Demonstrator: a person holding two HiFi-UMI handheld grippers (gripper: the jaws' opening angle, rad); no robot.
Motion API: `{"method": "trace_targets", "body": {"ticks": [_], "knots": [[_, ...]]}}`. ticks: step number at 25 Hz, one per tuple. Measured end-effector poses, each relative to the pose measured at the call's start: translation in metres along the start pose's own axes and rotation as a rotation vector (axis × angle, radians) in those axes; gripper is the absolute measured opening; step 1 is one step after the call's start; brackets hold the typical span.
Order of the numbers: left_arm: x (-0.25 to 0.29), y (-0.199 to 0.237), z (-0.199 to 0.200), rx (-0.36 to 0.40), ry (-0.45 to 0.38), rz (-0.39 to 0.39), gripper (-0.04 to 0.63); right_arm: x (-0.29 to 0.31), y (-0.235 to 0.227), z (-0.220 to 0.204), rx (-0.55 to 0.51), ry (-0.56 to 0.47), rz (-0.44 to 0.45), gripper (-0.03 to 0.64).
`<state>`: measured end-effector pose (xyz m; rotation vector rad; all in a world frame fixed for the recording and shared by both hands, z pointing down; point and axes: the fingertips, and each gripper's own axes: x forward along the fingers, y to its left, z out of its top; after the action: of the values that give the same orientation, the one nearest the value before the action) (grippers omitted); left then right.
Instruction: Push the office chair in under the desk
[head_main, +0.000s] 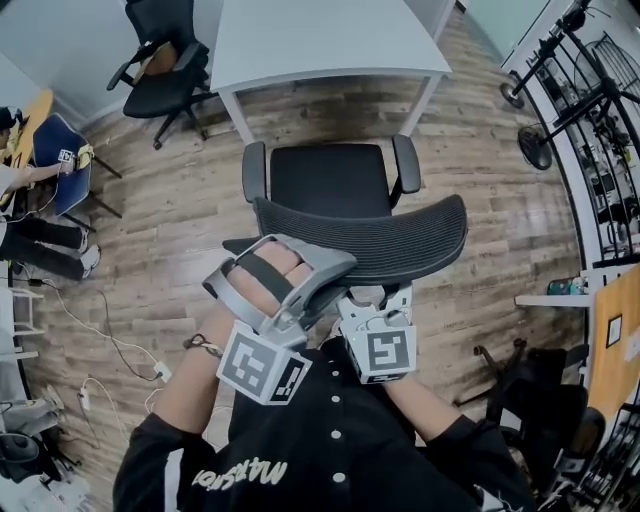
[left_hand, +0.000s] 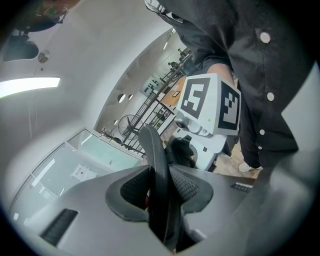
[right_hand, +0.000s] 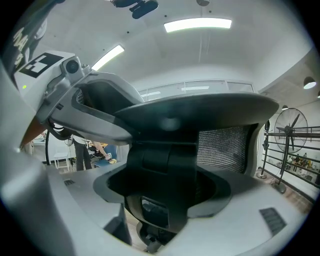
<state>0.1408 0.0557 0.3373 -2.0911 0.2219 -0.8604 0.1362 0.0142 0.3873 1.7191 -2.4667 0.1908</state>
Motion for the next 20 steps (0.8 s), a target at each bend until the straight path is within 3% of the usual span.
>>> {"method": "trace_targets", "body": {"ticks": [13,20], "knots": [[0.008,0.014,-0.017,-0.006,0.001,-0.018,0.120,0.022,-0.005,0.002,-0.001,0.017,-0.004,0.334],[0.025,0.027,-0.027,-0.008,0.022,0.009,0.121,0.039,-0.020,0.002,-0.012,0.019,0.011,0.334]]}}
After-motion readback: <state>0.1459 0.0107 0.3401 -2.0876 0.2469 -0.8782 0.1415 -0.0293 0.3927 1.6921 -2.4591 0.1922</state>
